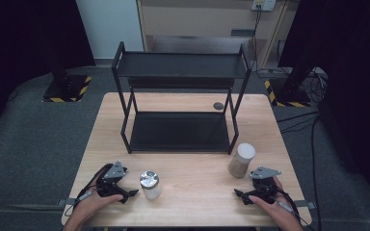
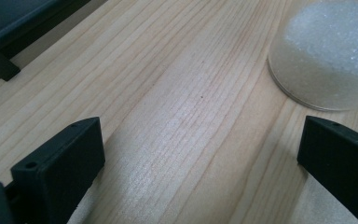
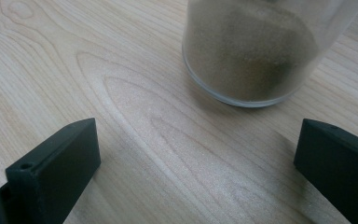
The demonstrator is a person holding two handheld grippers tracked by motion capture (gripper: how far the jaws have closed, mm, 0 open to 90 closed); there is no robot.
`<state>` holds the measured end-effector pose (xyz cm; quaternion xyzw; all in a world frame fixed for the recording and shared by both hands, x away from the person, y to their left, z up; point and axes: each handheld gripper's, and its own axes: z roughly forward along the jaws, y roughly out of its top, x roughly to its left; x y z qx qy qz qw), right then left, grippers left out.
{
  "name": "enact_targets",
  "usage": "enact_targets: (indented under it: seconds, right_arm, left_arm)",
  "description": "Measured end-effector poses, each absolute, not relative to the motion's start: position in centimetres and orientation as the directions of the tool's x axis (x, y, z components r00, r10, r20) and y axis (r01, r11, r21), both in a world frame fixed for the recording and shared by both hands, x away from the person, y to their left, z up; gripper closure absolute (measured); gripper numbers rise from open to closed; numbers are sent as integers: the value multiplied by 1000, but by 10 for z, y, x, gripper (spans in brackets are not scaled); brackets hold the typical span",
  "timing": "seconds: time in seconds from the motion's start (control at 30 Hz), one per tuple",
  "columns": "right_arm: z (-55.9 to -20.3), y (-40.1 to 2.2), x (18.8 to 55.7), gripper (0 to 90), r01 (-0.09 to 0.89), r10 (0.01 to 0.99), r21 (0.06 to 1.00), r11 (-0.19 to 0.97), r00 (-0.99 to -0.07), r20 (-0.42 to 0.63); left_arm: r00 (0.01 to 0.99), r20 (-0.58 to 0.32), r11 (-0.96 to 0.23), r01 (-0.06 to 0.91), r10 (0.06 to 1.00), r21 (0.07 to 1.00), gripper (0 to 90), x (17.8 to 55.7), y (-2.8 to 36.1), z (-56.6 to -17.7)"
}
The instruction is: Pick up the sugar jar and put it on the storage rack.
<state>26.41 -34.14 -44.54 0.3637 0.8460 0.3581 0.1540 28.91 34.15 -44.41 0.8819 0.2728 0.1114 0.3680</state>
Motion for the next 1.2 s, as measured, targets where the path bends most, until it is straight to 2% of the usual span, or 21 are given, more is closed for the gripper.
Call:
enact_targets:
  seconds: [0.37,0.77,1.2]
  right_arm:
    - [-446,-341,264,8,506,727,718,478,-687,0]
    - [-446,-341,264,9,506,728,718,477,-686,0]
    - [-446,-341,264,8,506,727,718,477,-686,0]
  left_arm:
    - [827,-5,-580,399,563,710,0,289,342,-444]
    - [839,15,-557,348,544,754,15,276,352,-435]
    - [880,25,-610,308,475,730,19,274,345,-425]
